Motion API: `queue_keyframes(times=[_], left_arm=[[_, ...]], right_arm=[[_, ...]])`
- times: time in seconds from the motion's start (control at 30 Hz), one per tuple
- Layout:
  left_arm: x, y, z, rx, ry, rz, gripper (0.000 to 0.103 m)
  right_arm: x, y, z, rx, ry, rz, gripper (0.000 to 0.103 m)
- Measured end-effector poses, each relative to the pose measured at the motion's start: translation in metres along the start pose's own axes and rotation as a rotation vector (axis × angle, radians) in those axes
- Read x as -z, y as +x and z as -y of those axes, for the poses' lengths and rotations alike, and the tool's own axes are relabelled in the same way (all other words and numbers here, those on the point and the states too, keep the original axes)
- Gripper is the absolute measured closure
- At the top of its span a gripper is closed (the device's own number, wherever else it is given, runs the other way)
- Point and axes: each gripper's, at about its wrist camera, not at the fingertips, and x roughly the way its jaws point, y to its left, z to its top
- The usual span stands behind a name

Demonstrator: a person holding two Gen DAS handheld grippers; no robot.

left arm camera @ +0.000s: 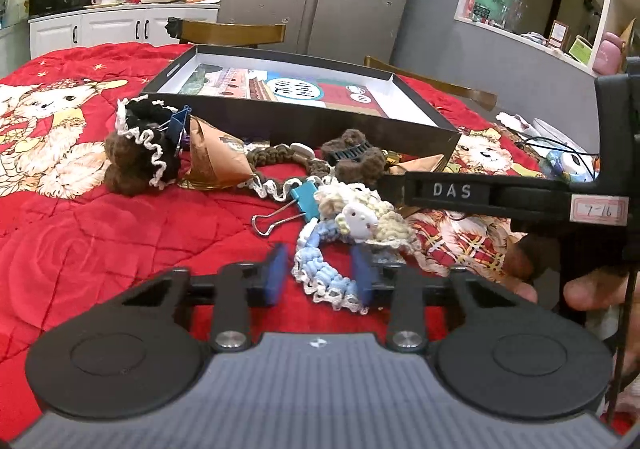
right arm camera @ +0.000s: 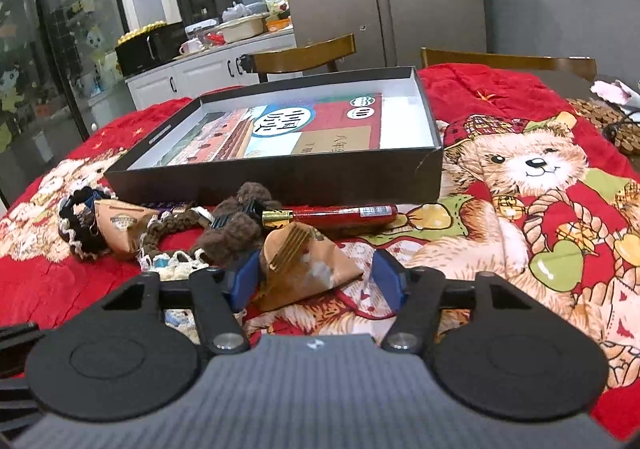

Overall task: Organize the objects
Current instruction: 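Grasp the blue-white crocheted hair tie with left gripper while right grasps the paper cone snack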

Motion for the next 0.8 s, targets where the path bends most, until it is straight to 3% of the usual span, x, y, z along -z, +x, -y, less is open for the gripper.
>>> queue_keyframes(times=[0.07, 0.8], left_arm=[[0.0002, -0.0002, -0.0013, -0.002, -0.007, -0.001, 0.087], [0.0010, -0.0029, -0.0023, 0.001, 0.004, 0.007, 0.088]], right_arm=[[-0.0004, -0.0001, -0.0001, 0.009, 0.000, 0.001, 0.044], [0.0001, -0.0072, 0.0070, -0.005, 0.046, 0.040, 0.050]])
